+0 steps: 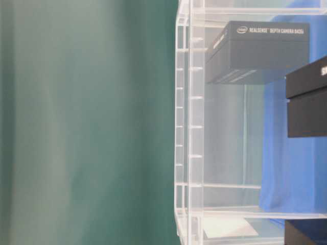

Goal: Take out the box from the case.
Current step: 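Open the left gripper and withdraw it to the upper left, then move the open right gripper over the right black box in the bin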

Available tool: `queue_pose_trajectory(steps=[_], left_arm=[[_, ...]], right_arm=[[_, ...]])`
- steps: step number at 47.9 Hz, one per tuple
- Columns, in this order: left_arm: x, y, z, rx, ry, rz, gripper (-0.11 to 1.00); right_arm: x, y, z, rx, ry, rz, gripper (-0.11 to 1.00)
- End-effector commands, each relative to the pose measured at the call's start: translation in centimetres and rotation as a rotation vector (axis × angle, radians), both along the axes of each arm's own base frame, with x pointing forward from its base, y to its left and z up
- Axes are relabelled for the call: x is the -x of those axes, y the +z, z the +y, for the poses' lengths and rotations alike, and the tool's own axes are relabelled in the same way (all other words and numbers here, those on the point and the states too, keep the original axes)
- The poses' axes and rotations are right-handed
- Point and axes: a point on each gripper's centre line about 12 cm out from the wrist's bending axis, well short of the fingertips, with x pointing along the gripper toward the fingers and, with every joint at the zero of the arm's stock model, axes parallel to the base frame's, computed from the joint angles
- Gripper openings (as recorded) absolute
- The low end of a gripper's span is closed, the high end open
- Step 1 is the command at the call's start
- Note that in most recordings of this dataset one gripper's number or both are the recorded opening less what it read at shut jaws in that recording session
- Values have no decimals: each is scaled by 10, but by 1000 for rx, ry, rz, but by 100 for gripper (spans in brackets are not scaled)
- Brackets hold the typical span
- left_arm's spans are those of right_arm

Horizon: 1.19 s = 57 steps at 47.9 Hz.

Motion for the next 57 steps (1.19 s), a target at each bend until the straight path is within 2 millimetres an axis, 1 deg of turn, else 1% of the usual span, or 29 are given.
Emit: queue_pose_trajectory(steps=[1,28,42,49,57], left_arm=[[0,8,1,-8,0,-23,100],[-2,8,1,-8,-2,-23,100],[-7,6,3,-6,-7,-20,100],[-11,8,4,-16,-26,-35,100],[-12,8,5,-21,-51,-31,100]], right_arm=[[0,4,0,4,0,-14,85],[-3,3,-1,0,-4,-9,85],[-5,3,-2,-15,-57,-18,85],[-14,1,-3,-34,-67,-18,85],[-36,2,-5,-49,-52,-37,85]])
